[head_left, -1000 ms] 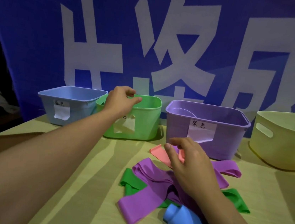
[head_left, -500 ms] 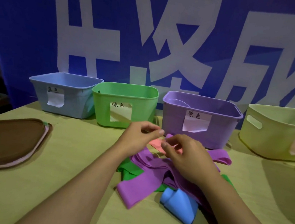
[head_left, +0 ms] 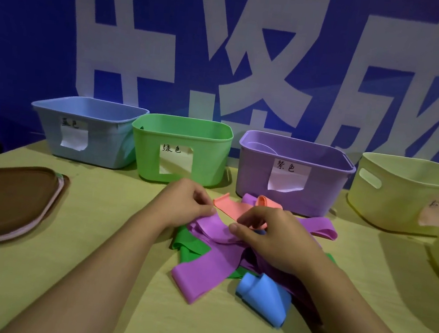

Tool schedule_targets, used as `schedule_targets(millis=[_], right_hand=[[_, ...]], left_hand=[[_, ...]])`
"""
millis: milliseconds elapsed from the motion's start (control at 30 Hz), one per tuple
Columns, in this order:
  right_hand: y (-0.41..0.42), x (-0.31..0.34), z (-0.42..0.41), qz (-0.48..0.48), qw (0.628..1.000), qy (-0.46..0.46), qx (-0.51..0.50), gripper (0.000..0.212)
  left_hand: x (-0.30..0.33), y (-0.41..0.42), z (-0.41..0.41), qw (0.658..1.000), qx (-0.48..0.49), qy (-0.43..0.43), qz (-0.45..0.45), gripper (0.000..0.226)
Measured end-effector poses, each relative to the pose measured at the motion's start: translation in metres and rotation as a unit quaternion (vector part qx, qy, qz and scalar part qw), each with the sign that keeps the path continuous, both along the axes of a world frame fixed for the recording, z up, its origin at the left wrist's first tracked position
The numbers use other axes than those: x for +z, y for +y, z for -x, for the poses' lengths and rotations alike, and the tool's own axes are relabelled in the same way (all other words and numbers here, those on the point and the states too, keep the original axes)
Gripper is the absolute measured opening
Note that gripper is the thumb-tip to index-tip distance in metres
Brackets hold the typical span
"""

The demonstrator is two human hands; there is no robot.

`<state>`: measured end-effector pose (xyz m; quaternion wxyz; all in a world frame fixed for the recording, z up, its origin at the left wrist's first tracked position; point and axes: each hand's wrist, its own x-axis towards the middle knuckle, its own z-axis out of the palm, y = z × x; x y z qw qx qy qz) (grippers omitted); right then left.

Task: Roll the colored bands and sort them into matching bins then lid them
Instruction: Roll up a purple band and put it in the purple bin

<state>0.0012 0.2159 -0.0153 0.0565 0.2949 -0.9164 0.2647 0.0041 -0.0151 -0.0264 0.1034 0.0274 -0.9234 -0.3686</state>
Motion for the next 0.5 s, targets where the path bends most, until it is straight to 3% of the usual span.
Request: schedule_targets(millis=[267, 433, 500], right_hand=[[-0.004, -0.004, 0.002, 0.047, 0.999, 0.007, -0.005, 0.041], [-0.008, -0.004, 0.000, 0.088, 0.994, 0.064, -0.009, 0.038], [-0.011, -0.005, -0.001, 0.106, 0.991, 0.077, -0.006, 0.037]], left_hand=[[0.011, 0.011, -0.005, 0.996, -0.041, 0.050, -0.058, 0.007], [0.016, 0.011, -0.004, 0.990, -0.042, 0.097, -0.094, 0.009], [0.018, 0.014, -0.005, 0.982, -0.056, 0.098, -0.154, 0.007]])
